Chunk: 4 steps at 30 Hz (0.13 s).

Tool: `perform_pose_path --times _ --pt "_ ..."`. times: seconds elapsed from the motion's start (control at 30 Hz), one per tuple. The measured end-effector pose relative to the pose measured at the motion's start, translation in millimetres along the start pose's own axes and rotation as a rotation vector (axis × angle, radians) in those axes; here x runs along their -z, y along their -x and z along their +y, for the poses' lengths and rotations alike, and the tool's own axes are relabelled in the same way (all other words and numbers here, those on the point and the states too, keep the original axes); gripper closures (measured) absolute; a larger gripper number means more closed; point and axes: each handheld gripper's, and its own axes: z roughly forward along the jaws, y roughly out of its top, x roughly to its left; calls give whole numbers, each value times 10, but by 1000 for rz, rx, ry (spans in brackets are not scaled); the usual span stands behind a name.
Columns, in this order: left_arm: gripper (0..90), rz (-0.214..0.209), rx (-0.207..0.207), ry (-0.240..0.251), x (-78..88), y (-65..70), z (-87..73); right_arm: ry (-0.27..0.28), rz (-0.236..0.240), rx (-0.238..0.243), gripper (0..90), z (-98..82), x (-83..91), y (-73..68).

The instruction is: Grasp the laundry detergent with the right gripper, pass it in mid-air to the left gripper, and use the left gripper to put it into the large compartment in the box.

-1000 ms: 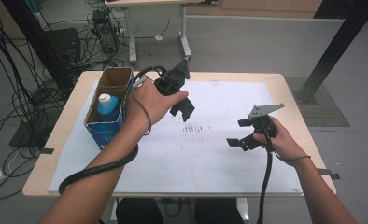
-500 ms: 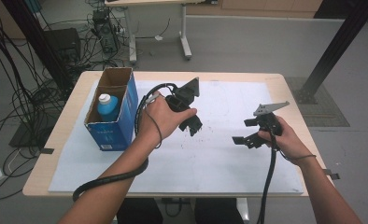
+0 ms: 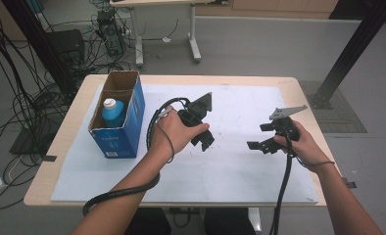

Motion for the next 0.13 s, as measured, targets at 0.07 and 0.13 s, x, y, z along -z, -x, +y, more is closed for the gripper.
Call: perform_pose_path --times 0.07,0.13 --pt "78 -3 1 2 3 -4 -3 2 -2 2 28 11 5 -1" --pt "78 2 3 4 4 2 -6 4 -2 2 28 14 8 1"
